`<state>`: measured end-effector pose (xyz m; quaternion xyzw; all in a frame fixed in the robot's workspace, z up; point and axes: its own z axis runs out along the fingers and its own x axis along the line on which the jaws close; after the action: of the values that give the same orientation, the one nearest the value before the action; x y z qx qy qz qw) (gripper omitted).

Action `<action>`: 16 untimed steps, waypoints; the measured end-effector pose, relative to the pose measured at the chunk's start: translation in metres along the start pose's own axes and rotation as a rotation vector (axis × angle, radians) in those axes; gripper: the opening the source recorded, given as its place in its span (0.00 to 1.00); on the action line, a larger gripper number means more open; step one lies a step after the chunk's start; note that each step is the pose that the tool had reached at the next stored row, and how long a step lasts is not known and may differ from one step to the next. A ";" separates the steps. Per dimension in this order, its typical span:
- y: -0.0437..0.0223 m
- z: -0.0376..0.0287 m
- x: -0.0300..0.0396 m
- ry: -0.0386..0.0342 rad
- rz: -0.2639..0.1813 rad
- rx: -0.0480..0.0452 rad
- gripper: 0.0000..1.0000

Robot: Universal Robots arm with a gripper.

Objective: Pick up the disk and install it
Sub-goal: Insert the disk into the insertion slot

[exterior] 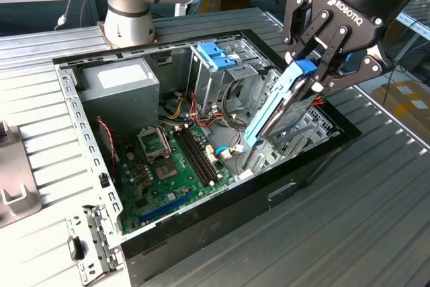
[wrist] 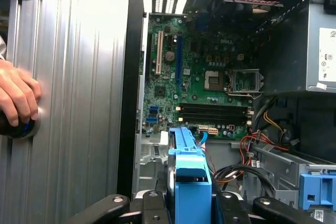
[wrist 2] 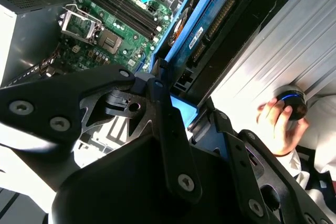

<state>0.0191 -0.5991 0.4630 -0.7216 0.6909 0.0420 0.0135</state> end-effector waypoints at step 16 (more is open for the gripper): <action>-0.0190 0.0005 0.0009 0.0001 0.000 0.0000 0.37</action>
<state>0.0381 -0.5990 0.4616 -0.7216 0.6909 0.0420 0.0135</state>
